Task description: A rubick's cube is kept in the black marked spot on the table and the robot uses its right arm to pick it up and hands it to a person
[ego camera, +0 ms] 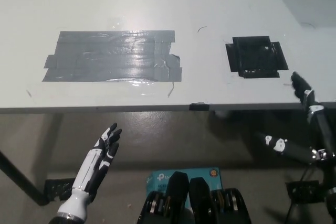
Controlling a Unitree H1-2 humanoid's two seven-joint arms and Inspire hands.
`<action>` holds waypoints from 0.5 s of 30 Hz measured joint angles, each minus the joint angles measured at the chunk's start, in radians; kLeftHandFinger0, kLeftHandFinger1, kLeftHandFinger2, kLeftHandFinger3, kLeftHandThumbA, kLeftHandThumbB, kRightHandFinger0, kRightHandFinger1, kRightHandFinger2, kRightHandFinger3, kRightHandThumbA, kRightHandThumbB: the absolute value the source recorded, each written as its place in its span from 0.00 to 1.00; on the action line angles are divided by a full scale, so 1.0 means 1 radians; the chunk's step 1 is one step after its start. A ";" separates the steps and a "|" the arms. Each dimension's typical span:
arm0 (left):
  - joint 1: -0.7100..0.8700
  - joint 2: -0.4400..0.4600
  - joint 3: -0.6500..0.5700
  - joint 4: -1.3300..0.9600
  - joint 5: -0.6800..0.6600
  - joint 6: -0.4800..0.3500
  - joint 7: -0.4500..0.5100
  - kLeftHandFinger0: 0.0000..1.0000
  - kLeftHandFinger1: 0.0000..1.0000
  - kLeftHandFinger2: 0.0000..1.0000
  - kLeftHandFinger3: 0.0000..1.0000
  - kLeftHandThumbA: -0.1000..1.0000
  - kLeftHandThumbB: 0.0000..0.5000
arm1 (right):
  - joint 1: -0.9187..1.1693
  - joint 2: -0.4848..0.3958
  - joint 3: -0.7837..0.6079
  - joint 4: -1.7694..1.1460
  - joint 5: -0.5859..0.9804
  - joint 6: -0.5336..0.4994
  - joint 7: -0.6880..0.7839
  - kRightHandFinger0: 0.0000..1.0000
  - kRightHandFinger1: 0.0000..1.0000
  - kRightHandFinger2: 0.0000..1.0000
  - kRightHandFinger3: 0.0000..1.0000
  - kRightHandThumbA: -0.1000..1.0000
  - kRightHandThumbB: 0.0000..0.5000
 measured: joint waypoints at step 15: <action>-0.001 0.000 0.000 0.019 0.000 -0.001 0.000 1.00 1.00 1.00 1.00 0.91 0.48 | -0.009 0.022 0.046 0.266 -0.001 -0.089 0.057 1.00 1.00 1.00 1.00 0.91 0.46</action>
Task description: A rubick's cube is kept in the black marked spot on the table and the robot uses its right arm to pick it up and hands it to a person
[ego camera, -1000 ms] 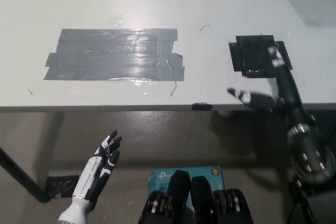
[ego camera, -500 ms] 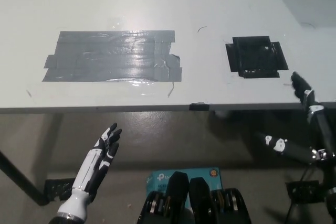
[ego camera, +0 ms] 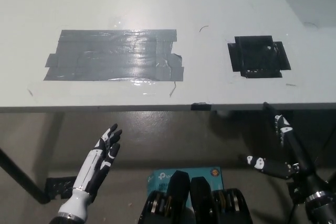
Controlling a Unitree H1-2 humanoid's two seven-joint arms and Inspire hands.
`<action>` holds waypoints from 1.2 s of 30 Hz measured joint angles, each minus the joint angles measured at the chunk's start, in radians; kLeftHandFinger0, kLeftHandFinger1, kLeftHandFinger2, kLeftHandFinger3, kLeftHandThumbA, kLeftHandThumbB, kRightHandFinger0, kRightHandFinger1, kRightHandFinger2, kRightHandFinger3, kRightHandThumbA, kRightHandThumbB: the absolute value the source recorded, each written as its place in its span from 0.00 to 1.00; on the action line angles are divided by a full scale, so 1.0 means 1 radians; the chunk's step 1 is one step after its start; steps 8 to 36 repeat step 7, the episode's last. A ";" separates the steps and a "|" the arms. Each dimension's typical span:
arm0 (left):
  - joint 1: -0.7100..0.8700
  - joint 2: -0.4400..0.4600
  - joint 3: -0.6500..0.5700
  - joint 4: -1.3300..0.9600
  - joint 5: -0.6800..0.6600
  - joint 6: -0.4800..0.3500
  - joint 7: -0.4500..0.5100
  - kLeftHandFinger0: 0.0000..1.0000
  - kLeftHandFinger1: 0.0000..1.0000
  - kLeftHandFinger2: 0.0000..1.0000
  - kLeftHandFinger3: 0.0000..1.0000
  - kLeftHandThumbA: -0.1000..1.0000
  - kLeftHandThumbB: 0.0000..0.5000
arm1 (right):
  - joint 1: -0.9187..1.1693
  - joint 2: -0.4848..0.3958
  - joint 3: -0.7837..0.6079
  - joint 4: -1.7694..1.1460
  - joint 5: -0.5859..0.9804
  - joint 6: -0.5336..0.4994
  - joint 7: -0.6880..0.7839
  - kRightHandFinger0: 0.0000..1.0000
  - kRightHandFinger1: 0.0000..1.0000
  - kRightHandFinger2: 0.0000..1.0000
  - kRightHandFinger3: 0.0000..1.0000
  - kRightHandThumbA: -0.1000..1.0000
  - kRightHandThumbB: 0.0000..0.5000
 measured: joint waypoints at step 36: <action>0.002 0.000 0.000 0.000 0.000 0.000 0.000 1.00 1.00 1.00 1.00 0.91 0.49 | 0.000 0.002 0.004 0.031 0.000 -0.014 0.015 1.00 1.00 1.00 1.00 0.92 0.48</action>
